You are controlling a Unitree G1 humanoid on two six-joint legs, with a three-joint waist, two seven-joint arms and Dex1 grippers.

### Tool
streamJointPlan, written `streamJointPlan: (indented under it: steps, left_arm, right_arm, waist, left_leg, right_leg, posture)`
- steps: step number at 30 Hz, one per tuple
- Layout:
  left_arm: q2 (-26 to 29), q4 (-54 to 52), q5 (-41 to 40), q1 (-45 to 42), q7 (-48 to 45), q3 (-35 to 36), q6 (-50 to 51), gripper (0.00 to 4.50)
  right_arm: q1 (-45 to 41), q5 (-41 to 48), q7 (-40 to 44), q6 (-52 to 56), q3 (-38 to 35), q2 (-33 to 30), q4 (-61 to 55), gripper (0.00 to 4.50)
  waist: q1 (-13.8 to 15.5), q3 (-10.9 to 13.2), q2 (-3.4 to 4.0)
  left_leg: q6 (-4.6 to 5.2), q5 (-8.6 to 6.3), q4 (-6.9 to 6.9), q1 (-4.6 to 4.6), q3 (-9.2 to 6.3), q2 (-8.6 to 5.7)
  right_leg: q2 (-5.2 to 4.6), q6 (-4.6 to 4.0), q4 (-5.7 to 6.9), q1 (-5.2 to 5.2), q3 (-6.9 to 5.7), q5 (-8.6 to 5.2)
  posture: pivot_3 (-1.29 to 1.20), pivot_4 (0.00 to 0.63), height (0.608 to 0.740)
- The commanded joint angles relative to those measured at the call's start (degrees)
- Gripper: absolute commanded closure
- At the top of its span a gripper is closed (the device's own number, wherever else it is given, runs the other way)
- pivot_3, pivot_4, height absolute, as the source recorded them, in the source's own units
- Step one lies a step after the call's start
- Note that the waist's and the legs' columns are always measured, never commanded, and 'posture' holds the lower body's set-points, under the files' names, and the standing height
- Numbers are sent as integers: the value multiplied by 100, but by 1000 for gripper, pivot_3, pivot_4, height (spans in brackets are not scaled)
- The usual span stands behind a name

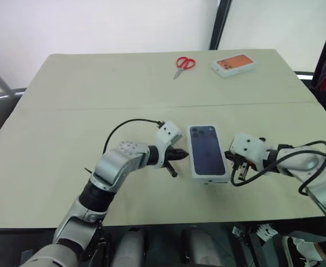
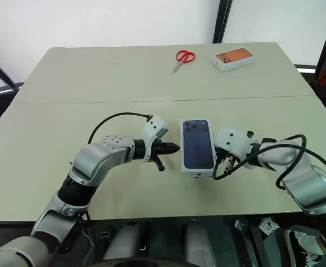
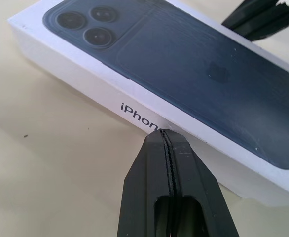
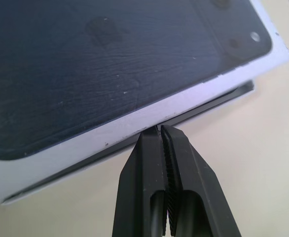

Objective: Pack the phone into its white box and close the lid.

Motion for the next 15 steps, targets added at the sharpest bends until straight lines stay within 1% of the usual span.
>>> streamJointPlan:
  steps: [1,15]
  left_arm:
    - [-72,-111,-111,-93,-79,27,-182,4500]
    - [39,-56,0,-80,-186,-208,-301,4500]
  right_arm:
    - [16,-47,84,-61,-240,-5,-307,4384]
    - [135,-308,181,-100,-288,76,-262,4384]
  waist:
    - [0,0,0]
    - [-1,0,0]
  left_leg:
    - [0,0,0,0,0,0]
    - [0,0,1,1,0,0]
  right_leg:
    - [0,0,0,0,0,0]
    - [0,0,0,1,0,0]
  posture:
    - [0,150,740]
    - [0,150,740]
